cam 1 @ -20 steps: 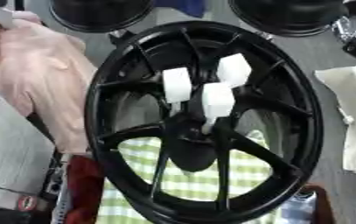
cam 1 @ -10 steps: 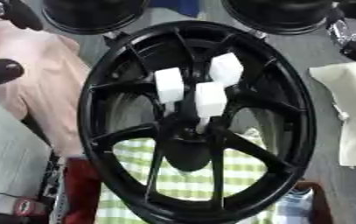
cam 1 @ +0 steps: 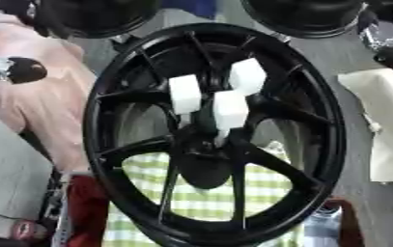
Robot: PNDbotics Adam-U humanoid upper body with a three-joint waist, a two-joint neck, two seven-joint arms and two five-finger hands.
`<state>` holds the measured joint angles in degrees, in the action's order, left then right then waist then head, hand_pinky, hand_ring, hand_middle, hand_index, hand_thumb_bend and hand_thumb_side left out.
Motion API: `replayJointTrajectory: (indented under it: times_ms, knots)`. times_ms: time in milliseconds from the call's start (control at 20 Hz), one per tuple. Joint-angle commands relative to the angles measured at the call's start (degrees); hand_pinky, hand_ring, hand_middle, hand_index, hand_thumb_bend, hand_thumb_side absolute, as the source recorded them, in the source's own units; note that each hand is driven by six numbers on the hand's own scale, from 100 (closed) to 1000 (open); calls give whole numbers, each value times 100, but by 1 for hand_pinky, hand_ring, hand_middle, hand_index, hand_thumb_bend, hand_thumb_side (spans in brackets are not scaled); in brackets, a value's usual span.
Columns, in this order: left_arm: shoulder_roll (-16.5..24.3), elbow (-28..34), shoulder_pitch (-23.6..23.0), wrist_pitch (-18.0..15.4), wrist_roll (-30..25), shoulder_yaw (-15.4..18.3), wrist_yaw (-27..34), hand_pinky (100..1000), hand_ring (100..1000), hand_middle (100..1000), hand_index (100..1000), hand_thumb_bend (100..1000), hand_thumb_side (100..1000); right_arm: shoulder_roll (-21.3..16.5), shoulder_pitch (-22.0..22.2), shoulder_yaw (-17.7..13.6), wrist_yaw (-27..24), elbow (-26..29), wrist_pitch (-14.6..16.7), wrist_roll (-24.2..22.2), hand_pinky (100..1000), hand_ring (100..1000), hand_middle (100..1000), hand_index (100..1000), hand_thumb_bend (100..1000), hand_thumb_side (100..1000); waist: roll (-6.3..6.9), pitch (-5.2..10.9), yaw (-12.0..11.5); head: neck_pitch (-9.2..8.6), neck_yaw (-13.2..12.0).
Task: Pull the pin out of the wheel hub.
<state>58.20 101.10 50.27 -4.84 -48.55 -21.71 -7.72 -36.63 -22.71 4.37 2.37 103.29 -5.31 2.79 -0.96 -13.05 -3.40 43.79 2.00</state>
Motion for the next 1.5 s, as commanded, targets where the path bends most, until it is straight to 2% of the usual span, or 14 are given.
replayJointTrajectory:
  times_ms: [50, 100, 400, 550, 850, 900, 1050, 1300, 1500]
  knots:
    - [-165, -319, 296, -74, 65, -147, -145, 827, 788, 807, 879, 430, 870, -135, -95, -17, 12, 43, 4, -27, 903, 782, 790, 788, 146, 454, -5, 92, 20, 32, -22]
    - [-242, -411, 370, -58, 118, -218, -153, 827, 786, 805, 879, 457, 872, -129, -96, -15, 9, 37, 3, -30, 903, 782, 790, 788, 145, 455, -10, 89, 27, 32, -14]
    - [-636, -627, 789, 144, 65, -648, -145, 828, 790, 807, 882, 434, 841, -102, -113, 4, -2, 12, 9, -48, 904, 783, 791, 789, 142, 456, 1, 90, 29, 32, -22]
    - [-772, -691, 909, -209, -15, -742, -123, 834, 799, 814, 884, 433, 817, -84, -135, 18, -6, 5, 16, -60, 904, 783, 792, 789, 140, 457, 21, 95, 41, 32, -52]
    - [-968, -994, 1006, -1011, -212, -780, 148, 859, 820, 835, 910, 461, 675, -31, -193, 51, -25, -5, 29, -91, 905, 783, 792, 790, 136, 458, 47, 76, 129, 31, -104]
    - [-999, -1040, 1025, -1092, -249, -778, 172, 860, 822, 835, 911, 438, 665, -24, -198, 54, -27, -8, 30, -95, 906, 783, 793, 790, 126, 453, 47, 68, 143, 23, -115]
    - [-1122, -1152, 1097, -1275, -324, -774, 225, 863, 823, 834, 906, 450, 592, 0, -222, 61, -36, -12, 36, -102, 906, 783, 793, 790, 134, 459, 45, 36, 191, -18, -157]
    - [-1280, -1233, 1226, -1515, -341, -882, 246, 867, 825, 826, 883, 391, 419, 38, -263, 80, -53, -20, 43, -119, 907, 784, 794, 791, 130, 463, 41, -25, 258, -50, -206]
    - [-1337, -1231, 1284, -1671, -341, -879, 225, 861, 815, 815, 871, 334, 313, 60, -271, 98, -64, -38, 46, -134, 907, 784, 795, 791, 128, 466, 41, -72, 287, -60, -220]
